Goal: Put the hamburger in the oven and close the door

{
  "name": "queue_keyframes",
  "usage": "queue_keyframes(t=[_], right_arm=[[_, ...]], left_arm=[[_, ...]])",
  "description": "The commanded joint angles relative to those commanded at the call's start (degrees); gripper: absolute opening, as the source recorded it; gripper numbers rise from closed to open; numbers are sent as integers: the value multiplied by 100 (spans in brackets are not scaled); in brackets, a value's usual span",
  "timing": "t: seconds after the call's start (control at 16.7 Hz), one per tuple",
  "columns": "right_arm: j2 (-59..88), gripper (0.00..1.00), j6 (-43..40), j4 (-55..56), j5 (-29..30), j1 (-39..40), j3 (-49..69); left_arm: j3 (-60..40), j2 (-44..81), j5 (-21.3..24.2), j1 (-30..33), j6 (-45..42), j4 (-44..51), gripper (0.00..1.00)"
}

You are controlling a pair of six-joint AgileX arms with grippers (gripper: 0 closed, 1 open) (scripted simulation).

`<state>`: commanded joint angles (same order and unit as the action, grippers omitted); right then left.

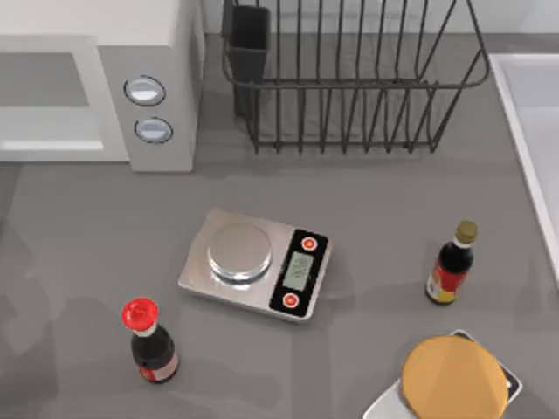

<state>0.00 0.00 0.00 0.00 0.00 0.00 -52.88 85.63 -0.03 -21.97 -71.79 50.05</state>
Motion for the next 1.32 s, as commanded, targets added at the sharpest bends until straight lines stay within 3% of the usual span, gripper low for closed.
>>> queue_keyframes(t=[0.24, 0.66, 1.14, 1.32], right_arm=[[0, 100, 0, 0, 0, 0, 0], [0, 100, 0, 0, 0, 0, 0], [0, 100, 0, 0, 0, 0, 0], [0, 100, 0, 0, 0, 0, 0]], left_arm=[[-571, 812, 19, -213, -712, 447, 100], [-594, 863, 24, -186, -758, 475, 100], [210, 1707, 24, -235, -792, -1236, 100], [344, 1844, 24, -240, -798, -1451, 100]])
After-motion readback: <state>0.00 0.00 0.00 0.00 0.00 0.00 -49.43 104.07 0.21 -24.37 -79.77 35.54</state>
